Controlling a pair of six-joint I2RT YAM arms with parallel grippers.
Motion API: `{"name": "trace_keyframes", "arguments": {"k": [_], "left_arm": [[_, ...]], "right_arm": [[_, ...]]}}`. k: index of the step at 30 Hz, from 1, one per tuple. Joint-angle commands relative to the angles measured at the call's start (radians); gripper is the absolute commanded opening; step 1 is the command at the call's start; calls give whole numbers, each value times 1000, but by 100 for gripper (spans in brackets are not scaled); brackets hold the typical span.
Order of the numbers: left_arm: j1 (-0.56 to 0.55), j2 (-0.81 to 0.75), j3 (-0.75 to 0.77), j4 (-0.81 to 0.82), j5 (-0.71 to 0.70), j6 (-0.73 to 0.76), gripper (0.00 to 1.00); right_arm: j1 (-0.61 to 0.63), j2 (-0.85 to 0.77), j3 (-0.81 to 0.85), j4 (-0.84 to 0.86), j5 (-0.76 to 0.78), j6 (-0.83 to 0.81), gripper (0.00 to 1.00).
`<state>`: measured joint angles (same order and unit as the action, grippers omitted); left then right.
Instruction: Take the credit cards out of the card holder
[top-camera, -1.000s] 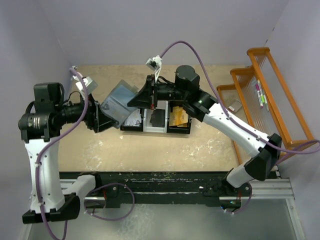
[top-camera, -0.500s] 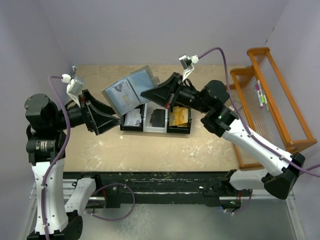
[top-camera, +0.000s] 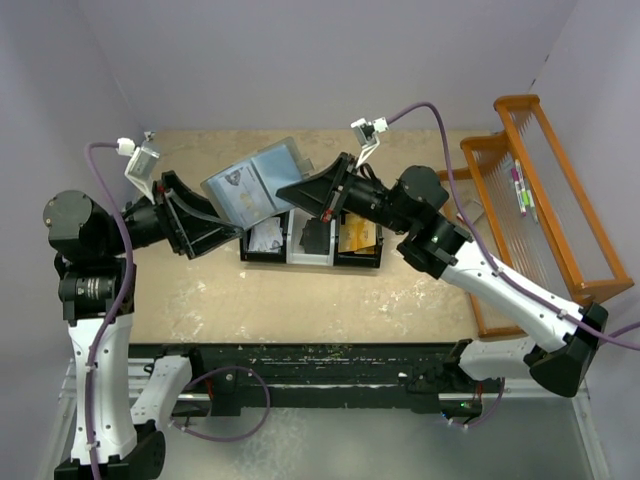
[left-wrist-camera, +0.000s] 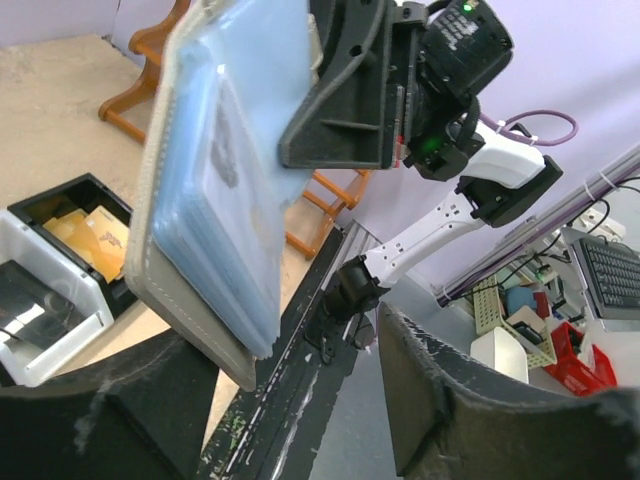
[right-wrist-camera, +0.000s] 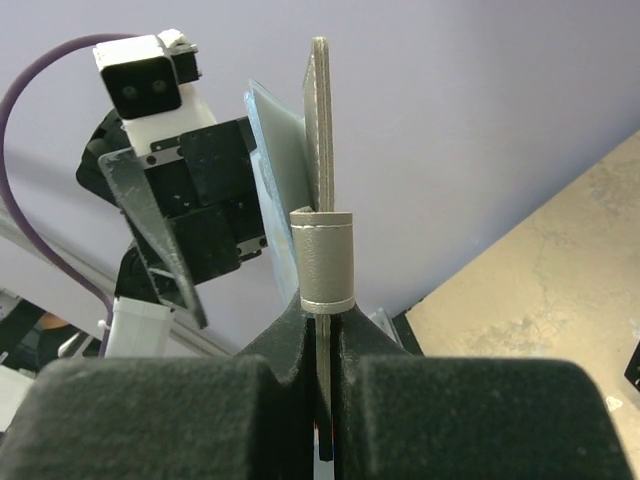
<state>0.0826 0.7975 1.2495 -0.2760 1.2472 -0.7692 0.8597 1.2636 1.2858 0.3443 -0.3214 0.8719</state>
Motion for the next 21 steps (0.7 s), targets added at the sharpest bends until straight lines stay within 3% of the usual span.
{"name": "trace_keyframes", "arguments": {"k": [1,8,16,18,21], "left_arm": [[-1,31,-24,81,-17,-62,61],[-1,39,-47,180,-48,-154,35],[-1,36,-83,276,11,-245,8],[-1,37,-82,271,22,-239,2],[-1,41,-59,191,31,-174,0]], "right_arm": [[15,-53,-8,76,48,13,0],[15,-68,-36,104,52,33,0],[15,-63,-76,144,33,74,0],[13,-58,-96,175,-15,128,9],[0,-48,-95,183,-56,145,35]]}}
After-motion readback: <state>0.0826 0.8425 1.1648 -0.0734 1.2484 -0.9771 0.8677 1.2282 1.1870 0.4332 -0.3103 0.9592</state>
